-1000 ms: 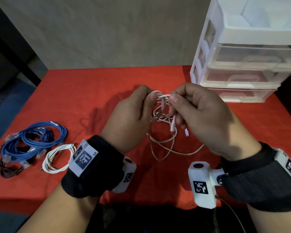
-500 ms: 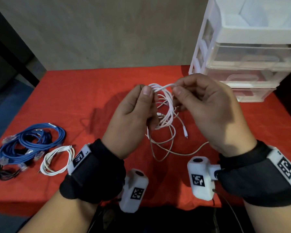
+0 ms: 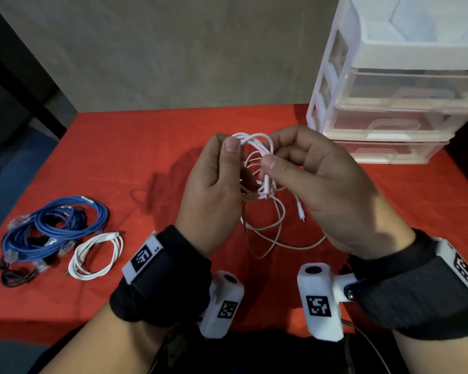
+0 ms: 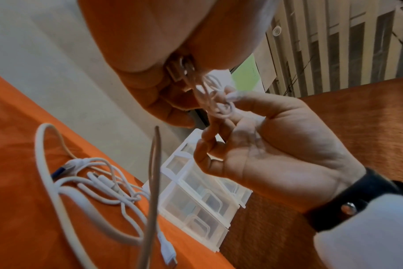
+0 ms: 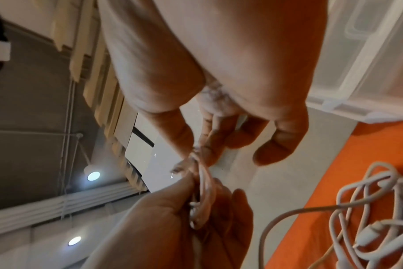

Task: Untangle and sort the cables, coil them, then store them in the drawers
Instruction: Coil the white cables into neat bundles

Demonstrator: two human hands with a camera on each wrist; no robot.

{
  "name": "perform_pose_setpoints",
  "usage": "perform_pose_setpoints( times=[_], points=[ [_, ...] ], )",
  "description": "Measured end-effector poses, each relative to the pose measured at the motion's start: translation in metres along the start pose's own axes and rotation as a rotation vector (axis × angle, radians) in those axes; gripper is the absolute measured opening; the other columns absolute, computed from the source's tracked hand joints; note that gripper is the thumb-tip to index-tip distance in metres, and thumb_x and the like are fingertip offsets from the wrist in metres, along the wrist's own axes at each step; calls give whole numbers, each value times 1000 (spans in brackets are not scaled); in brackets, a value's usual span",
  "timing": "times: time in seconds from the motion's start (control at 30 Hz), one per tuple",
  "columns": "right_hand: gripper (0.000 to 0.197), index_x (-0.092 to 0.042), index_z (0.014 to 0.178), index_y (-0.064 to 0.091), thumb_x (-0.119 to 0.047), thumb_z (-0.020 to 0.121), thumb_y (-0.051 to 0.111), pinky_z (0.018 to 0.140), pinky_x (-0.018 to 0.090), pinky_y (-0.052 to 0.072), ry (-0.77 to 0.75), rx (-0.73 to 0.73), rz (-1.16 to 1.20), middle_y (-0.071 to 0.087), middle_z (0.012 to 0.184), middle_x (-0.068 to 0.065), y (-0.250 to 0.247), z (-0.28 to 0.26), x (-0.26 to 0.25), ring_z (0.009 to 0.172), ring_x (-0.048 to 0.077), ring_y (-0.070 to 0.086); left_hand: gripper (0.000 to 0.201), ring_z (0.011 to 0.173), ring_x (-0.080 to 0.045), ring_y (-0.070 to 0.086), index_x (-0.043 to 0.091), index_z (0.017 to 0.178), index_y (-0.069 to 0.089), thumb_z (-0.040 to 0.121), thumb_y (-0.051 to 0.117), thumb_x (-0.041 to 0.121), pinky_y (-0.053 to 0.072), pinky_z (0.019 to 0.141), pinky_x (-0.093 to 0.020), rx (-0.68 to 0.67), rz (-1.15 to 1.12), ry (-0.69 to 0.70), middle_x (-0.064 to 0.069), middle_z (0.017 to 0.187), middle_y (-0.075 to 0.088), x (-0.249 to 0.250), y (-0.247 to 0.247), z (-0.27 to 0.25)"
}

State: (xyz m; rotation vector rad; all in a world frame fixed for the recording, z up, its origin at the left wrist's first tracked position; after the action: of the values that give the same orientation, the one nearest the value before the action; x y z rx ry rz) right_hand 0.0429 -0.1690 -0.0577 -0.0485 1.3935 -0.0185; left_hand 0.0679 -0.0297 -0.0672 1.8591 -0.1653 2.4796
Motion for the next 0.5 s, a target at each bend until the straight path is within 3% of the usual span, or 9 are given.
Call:
perform_pose_setpoints(
  times=[0.1,0.2,0.3,0.37,0.5],
  points=[
    [5,-13,104,65,-14,99,63,84,45,52,-5,-104,-169,72,93,12,6,-1,3,86,30,67,32,67,-14,49,13,88,57,109,39,29,45,61,-31,-1,-99,-79,3,71,55,-6,0,-1],
    [5,-18,94,64,-19,93,68,84,46,51,-26,-119,-324,68,91,8,4,0,9,85,23,64,33,63,-13,48,16,84,54,109,39,30,43,59,-29,3,-232,-167,9,65,54,-9,2,-1],
    [4,-15,95,63,-16,93,66,82,53,51,24,-202,-251,69,93,17,7,-2,15,87,39,62,33,56,-6,50,15,83,53,109,39,28,46,60,-26,29,-310,-253,11,62,52,-12,1,0],
    [7,-20,97,64,-16,91,62,82,60,49,47,-244,-227,69,99,16,6,-2,15,88,43,62,32,59,-9,53,14,83,54,108,41,28,48,64,-30,51,-344,-282,8,65,51,-15,1,0],
    [17,-25,99,67,-15,89,59,82,59,50,77,-270,-229,70,98,13,4,0,17,80,38,63,32,68,-18,47,16,82,57,107,44,29,44,67,-35,67,-339,-313,5,68,49,-20,-1,2]
  ],
)
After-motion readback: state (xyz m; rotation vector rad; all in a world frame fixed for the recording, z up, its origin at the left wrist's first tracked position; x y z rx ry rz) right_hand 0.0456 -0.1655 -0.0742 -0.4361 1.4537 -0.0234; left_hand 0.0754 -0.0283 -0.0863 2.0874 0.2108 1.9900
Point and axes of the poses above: each hand's wrist, its own z-axis towards the middle knuckle, its own y-axis out of the palm, x = y × z, the point moved 6 cm from there along z, towards the middle knuckle
